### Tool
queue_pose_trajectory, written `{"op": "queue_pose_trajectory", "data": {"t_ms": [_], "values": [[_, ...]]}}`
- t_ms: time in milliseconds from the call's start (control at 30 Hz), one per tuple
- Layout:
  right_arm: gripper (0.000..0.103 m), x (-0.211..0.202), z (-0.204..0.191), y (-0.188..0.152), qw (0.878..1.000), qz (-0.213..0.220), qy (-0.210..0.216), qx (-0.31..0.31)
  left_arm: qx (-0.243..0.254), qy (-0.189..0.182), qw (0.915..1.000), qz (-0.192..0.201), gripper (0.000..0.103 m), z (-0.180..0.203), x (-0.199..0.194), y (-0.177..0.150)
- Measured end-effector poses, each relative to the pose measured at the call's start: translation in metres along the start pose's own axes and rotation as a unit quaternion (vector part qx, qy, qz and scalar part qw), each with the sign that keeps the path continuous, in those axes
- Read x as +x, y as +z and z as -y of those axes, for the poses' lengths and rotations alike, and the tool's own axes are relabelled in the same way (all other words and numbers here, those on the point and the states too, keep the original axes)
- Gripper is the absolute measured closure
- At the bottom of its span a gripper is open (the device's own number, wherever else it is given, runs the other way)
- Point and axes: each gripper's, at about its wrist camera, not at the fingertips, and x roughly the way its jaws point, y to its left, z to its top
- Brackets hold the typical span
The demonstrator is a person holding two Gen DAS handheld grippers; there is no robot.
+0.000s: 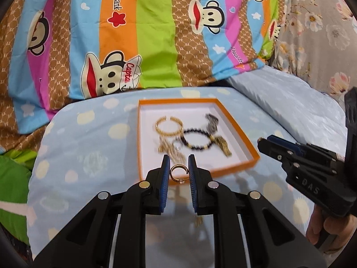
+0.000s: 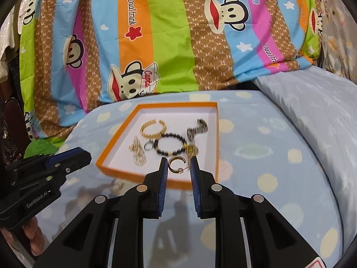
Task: Organize jewelry
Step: 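Carry both hoop earrings into the orange box and open both grippers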
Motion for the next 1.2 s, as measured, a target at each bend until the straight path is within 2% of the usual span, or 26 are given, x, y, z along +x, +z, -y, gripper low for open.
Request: {"op": "queue_pose_trajectory", "data": {"t_ms": [167,433,667,1000,1033,1133,1167,1200], "values": [[0.084,0.034,0.004,0.030,1.000,-0.005,0.010,0.005,-0.001,0.021,0.9998,-0.001,0.087,-0.006,0.043,0.027],[0.084,0.092,0.000,0.053,1.000,-0.025,0.008,0.003,-0.020,0.028,0.9989,-0.032,0.087,-0.020,0.103,0.040],[0.084,0.122,-0.003,0.058,0.999,-0.041,0.006,-0.004,-0.026,0.027,0.9985,-0.040,0.087,-0.024,0.123,0.043],[0.083,0.136,0.001,0.054,0.999,-0.046,-0.001,-0.002,-0.024,0.023,0.9988,-0.036,0.086,-0.025,0.128,0.041],[0.083,0.135,0.002,0.053,0.999,-0.043,-0.003,-0.001,-0.023,0.026,0.9989,-0.033,0.081,-0.025,0.127,0.041],[0.082,0.130,0.003,0.055,0.999,-0.031,-0.003,0.002,-0.030,0.033,0.9988,-0.021,0.055,-0.026,0.123,0.042],[0.082,0.127,0.003,0.056,1.000,-0.028,-0.004,0.001,-0.034,0.035,0.9987,-0.015,0.051,-0.027,0.121,0.043],[0.082,0.122,0.003,0.057,1.000,-0.022,-0.006,0.001,-0.038,0.035,0.9987,-0.007,0.050,-0.028,0.117,0.044]]}}
